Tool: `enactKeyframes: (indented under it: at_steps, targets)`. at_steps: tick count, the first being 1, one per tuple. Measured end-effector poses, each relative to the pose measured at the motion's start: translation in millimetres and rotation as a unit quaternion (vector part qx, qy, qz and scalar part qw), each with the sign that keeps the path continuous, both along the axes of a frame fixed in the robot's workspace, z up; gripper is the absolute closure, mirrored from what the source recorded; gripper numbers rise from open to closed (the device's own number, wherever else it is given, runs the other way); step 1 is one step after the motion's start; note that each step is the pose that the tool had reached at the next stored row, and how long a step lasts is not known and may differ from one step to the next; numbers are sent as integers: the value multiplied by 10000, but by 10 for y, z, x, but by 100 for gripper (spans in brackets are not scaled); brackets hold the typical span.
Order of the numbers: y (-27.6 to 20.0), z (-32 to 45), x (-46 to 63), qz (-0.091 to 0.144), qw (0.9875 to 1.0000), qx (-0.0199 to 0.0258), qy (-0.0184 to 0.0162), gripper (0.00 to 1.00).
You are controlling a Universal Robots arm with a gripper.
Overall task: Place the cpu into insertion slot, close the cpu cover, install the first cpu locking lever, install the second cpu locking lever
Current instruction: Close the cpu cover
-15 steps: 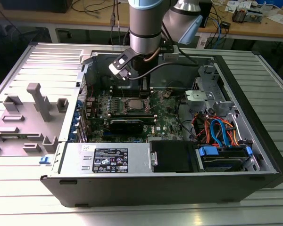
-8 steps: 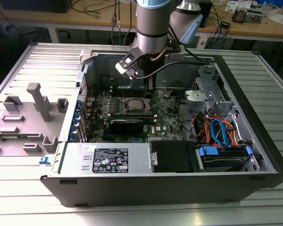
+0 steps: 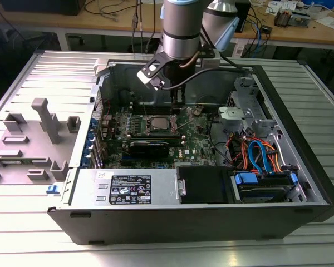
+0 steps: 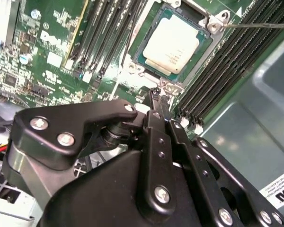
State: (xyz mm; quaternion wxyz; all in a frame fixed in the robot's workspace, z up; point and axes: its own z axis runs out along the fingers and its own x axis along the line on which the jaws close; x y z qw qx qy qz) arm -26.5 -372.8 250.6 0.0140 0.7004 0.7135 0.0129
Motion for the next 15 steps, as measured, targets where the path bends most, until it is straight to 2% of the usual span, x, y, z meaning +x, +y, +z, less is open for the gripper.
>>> enactKeyframes:
  at_steps: [5, 11, 15]
  targets:
    - [0, 17, 59, 83, 10000, 0, 35, 89]
    - [6, 40, 182, 84, 9999, 1, 110, 89]
    - [8, 39, 199, 82, 9999, 1, 122, 89]
